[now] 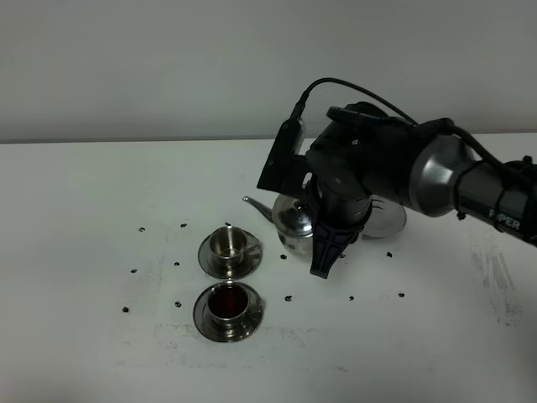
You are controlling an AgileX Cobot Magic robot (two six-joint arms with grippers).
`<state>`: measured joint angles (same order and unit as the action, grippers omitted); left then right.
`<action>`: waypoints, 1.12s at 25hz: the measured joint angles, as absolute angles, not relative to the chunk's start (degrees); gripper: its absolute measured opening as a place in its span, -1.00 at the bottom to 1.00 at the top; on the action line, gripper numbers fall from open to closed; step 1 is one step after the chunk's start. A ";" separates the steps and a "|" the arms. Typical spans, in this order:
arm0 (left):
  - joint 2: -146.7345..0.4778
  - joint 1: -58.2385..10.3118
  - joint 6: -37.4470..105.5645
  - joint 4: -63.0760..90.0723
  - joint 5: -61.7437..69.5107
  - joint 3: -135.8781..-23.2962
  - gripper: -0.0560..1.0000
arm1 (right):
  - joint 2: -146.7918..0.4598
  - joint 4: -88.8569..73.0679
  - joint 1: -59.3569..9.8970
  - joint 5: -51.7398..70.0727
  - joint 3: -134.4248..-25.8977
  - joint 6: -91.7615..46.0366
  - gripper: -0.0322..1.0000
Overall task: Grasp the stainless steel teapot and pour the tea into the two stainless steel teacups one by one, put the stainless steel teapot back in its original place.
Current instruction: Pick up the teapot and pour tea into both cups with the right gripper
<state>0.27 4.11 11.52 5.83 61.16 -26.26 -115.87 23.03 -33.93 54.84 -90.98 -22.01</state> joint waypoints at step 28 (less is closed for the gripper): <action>0.27 4.11 11.47 5.83 61.16 -26.26 -0.17 | -121.36 32.32 -36.14 56.45 -97.25 -37.37 -0.58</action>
<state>0.27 4.11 11.47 5.83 61.16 -26.26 -121.36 32.32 -36.14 56.45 -97.25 -37.37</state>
